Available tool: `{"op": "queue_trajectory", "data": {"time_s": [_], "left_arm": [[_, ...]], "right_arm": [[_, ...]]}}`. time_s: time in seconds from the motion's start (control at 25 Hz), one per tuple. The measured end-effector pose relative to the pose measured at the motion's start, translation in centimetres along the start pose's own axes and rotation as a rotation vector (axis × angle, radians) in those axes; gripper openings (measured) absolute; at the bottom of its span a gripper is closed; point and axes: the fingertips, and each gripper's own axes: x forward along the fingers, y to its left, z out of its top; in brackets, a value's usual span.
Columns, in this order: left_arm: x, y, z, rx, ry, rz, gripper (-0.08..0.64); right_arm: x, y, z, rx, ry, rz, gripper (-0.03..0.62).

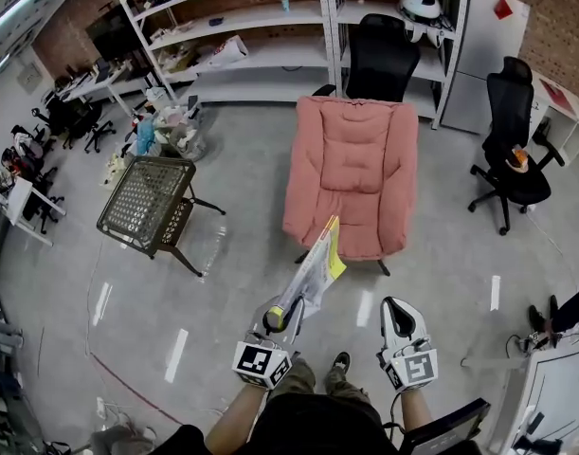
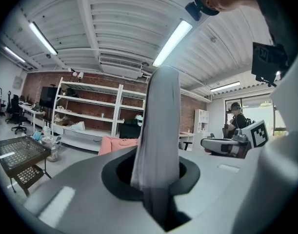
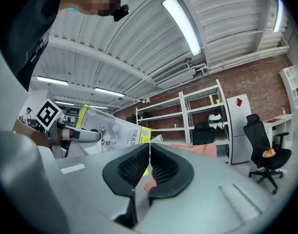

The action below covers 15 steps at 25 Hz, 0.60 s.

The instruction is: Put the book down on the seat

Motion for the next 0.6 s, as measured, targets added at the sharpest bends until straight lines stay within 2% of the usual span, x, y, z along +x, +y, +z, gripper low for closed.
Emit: {"op": "queue_trajectory", "data": {"time_s": [0.32, 0.6], "left_arm": [[5.2, 1.8, 0.4, -0.006, 0.057, -0.064, 0.067], [10.3, 5.0, 0.4, -0.001, 0.086, -0.223, 0.067]], "right_arm": [[4.2, -3.8, -1.2, 0.025, 0.040, -0.008, 0.021], [11.1, -4.8, -0.4, -0.024, 0.062, 0.009, 0.021]]}}
